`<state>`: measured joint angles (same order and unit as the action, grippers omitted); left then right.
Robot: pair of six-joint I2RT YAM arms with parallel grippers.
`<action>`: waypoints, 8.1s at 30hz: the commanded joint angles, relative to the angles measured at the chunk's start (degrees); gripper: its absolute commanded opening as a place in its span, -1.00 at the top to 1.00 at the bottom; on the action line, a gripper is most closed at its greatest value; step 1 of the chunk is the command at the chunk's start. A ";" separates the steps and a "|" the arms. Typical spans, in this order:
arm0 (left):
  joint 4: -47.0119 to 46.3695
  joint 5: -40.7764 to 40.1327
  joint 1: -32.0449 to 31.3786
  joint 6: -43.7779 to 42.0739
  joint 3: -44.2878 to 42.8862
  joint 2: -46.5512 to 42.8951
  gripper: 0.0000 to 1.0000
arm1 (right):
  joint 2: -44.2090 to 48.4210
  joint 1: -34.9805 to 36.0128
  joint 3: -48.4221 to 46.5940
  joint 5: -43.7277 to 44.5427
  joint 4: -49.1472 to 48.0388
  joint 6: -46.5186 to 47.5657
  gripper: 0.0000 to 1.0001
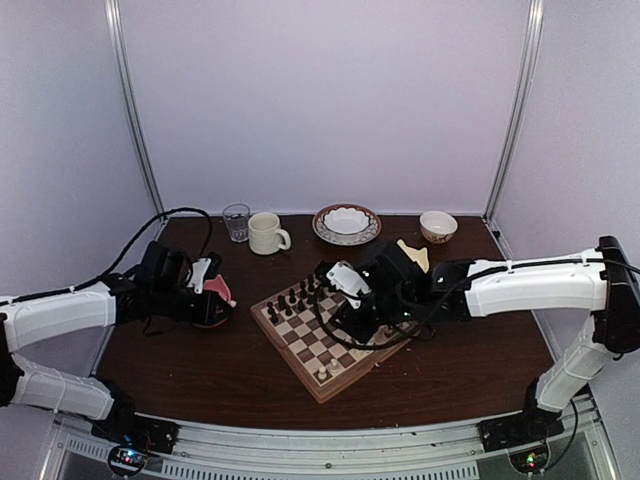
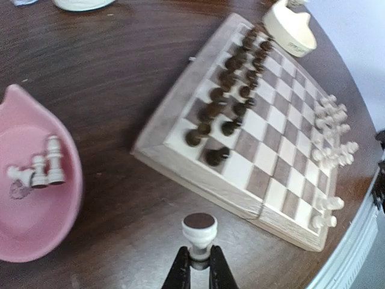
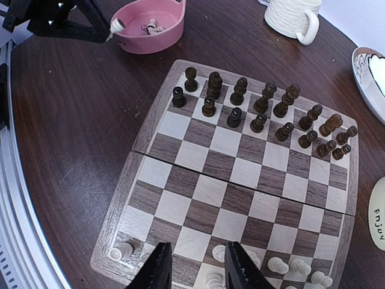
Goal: Set up the chess pieces on the board
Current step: Place the pawn on the chessboard, then pick up the pawn from the chessboard, then place the pawn at c2.
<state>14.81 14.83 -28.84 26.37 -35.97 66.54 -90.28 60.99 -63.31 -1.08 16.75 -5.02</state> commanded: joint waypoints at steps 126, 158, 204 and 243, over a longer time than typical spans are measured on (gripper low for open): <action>15.63 -47.67 -21.43 7.91 -4.40 -24.75 0.06 | -42.61 5.18 -53.21 2.35 41.23 49.66 0.34; 14.46 -46.34 -21.41 7.40 -4.66 -22.74 0.06 | -37.54 4.50 -51.65 -2.91 38.54 46.27 0.95; -6.34 -16.79 -21.42 0.96 -0.85 -13.99 0.05 | -19.38 -1.88 -3.34 -21.67 -26.36 12.93 0.84; -4.35 -17.47 -21.43 0.43 -2.44 -12.07 0.05 | -23.98 -4.38 -10.34 -20.84 -13.17 19.46 0.51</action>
<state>11.29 -2.42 -50.57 27.53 -36.27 54.15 -113.80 56.82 -72.75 -21.85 3.29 13.80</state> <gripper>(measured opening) 0.477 0.241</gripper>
